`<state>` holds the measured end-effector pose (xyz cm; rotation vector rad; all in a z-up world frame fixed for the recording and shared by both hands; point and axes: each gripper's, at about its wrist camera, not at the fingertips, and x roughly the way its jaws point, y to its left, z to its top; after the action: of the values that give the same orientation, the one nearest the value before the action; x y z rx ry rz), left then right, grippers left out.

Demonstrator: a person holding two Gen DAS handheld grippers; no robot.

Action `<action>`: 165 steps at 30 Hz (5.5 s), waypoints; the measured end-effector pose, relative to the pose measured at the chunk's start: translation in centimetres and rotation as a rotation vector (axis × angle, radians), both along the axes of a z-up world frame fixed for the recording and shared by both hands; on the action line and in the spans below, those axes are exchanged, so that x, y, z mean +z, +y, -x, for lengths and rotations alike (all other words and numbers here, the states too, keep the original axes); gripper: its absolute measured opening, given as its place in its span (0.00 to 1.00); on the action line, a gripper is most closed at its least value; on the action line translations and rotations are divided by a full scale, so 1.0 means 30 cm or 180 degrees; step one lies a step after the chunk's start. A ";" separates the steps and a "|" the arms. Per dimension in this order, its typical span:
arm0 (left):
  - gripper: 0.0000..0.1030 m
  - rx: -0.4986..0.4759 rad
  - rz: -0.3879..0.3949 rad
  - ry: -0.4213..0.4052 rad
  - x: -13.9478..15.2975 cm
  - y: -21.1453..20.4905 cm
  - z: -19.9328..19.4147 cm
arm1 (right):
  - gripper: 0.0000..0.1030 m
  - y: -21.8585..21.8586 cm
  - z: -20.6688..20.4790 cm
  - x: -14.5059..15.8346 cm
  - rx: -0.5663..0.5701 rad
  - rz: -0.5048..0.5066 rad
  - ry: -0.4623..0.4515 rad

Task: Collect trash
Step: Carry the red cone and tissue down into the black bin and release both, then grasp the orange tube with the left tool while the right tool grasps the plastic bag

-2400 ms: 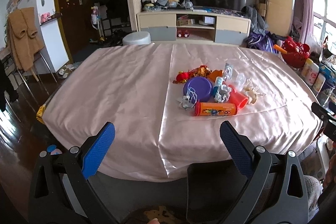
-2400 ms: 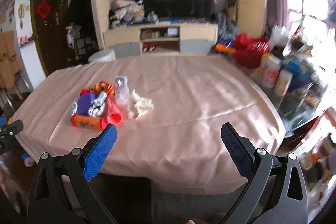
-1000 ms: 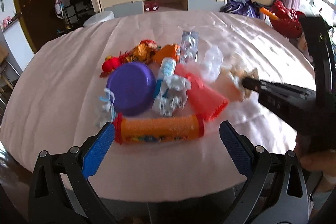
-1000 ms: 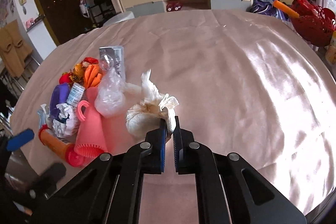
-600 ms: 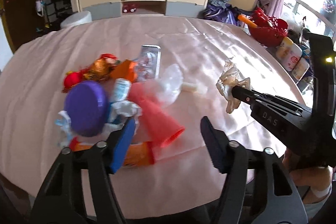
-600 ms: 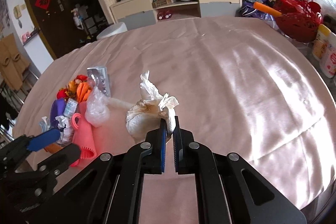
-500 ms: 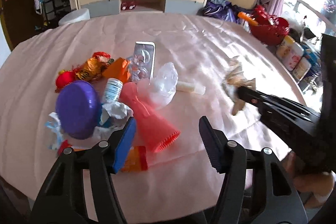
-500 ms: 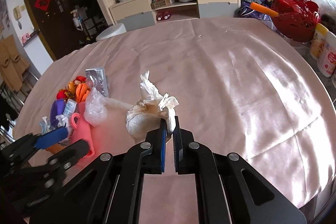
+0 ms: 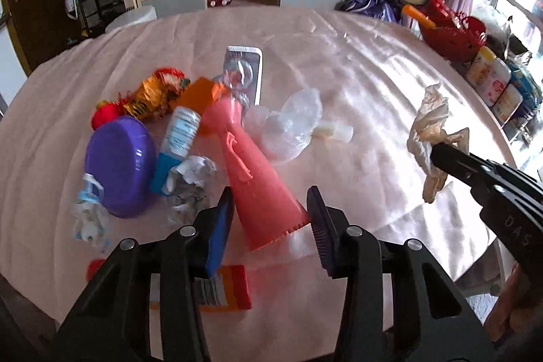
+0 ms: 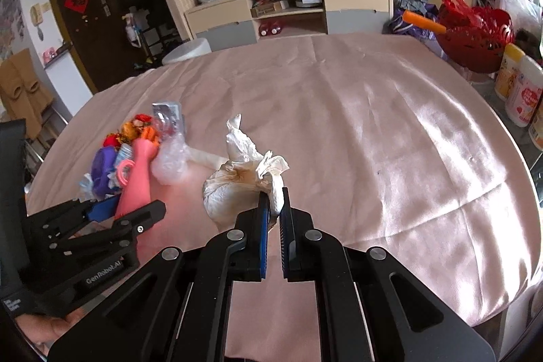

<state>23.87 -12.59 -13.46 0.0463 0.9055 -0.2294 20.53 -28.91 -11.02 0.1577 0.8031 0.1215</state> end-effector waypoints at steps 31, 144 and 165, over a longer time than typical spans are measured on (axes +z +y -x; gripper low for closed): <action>0.34 -0.0200 0.0200 -0.0526 0.200 0.202 0.679 | 0.07 0.162 0.514 0.071 0.0373 -0.0192 -0.0059; 0.74 -0.0821 0.0081 -0.0142 -0.037 0.353 0.056 | 0.53 0.384 -0.056 -0.105 0.0352 0.0051 0.0328; 0.27 -0.1084 0.0072 -0.0054 -0.059 0.281 0.101 | 0.16 0.382 -0.159 -0.071 0.0381 -0.0038 0.0150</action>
<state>20.82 -4.16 -15.24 0.1820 0.8749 -0.5549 25.29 -17.46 -13.17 0.1243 0.8590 0.2362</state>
